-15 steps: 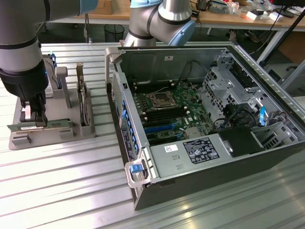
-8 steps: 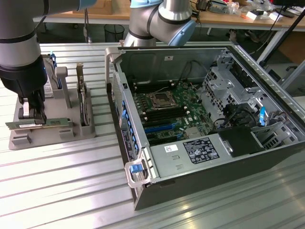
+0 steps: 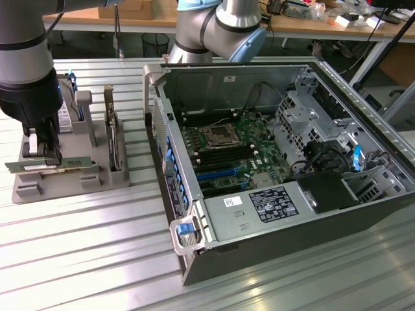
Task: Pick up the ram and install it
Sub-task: 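Pick up the ram and move it above insertion slot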
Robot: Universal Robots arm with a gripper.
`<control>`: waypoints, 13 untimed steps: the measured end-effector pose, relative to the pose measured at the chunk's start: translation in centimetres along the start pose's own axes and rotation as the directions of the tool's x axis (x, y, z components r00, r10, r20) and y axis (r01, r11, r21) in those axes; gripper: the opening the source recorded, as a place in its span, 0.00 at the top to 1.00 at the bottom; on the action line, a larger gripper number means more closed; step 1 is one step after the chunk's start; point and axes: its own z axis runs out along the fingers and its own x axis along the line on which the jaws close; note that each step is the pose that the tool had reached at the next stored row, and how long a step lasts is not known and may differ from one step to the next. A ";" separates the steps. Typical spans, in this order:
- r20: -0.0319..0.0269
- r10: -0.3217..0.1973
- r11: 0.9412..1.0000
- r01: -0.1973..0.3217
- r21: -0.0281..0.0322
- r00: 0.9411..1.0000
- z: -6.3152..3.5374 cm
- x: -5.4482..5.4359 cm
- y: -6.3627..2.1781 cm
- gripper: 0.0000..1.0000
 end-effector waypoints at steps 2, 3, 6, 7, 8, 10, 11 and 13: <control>0.001 0.000 1.000 0.000 0.000 1.000 -0.32 0.0 0.01 0.87; 0.001 0.000 1.000 0.000 0.000 1.000 -0.52 0.0 0.02 0.87; 0.002 0.000 1.000 0.000 0.000 1.000 -1.22 0.1 0.05 0.87; 0.002 0.000 1.000 0.000 0.000 1.000 -1.36 0.1 0.05 0.87; 0.002 0.000 1.000 0.000 0.000 1.000 -1.48 0.1 0.05 0.87; 0.003 0.000 1.000 0.000 0.000 1.000 -1.77 0.1 0.06 0.87; 0.004 0.000 1.000 0.000 0.000 1.000 -1.93 0.1 0.07 0.87; 0.005 0.000 1.000 0.000 0.000 1.000 -2.15 0.1 0.08 0.87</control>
